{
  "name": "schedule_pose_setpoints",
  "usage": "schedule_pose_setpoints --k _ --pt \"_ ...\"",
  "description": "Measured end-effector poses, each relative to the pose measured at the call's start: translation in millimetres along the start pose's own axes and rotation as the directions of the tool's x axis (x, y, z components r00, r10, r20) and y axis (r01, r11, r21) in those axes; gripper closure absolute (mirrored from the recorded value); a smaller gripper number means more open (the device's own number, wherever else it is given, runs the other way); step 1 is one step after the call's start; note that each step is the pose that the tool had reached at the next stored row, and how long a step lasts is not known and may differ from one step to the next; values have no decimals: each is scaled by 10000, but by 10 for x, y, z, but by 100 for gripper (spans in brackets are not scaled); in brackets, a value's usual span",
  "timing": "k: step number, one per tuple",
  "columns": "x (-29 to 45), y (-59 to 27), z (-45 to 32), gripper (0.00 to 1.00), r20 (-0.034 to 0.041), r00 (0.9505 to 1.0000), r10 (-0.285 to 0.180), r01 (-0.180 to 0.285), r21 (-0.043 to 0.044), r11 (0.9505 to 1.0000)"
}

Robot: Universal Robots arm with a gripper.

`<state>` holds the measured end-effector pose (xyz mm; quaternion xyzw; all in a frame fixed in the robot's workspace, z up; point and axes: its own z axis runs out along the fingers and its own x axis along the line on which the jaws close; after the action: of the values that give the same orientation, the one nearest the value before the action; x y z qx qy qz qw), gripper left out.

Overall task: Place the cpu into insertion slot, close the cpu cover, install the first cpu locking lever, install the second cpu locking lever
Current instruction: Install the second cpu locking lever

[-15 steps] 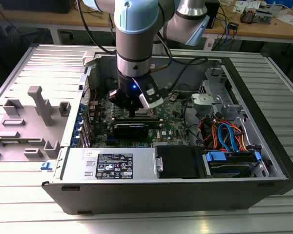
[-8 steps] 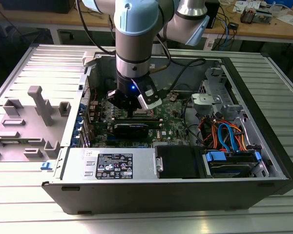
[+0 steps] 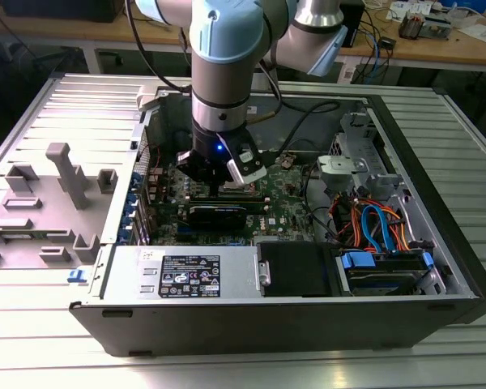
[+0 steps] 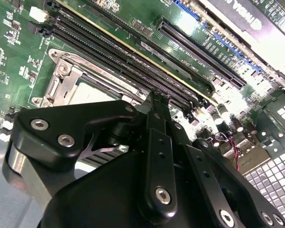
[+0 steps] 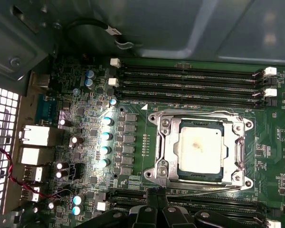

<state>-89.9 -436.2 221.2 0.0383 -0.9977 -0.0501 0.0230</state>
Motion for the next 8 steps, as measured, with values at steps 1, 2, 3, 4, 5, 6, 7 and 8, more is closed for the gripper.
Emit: schedule_pose_setpoints --k 1,2,3,4,5,6,7,8 --pt "0 0 0 89 0 10000 -1 1 0 10000" --pt "0 0 1 89 -1 10000 -16 16 0 10000" --pt "0 0 1 89 -3 10000 -31 31 1 10000" --pt "0 0 1 89 -3 10000 -31 31 0 10000" --pt "0 0 1 89 -3 10000 -32 32 -1 10000" --pt "0 0 1 89 -2 10000 -32 32 -3 10000" --pt "0 0 1 89 -2 10000 -32 32 -5 10000" --pt "0 0 1 89 -2 10000 -32 32 -6 10000"
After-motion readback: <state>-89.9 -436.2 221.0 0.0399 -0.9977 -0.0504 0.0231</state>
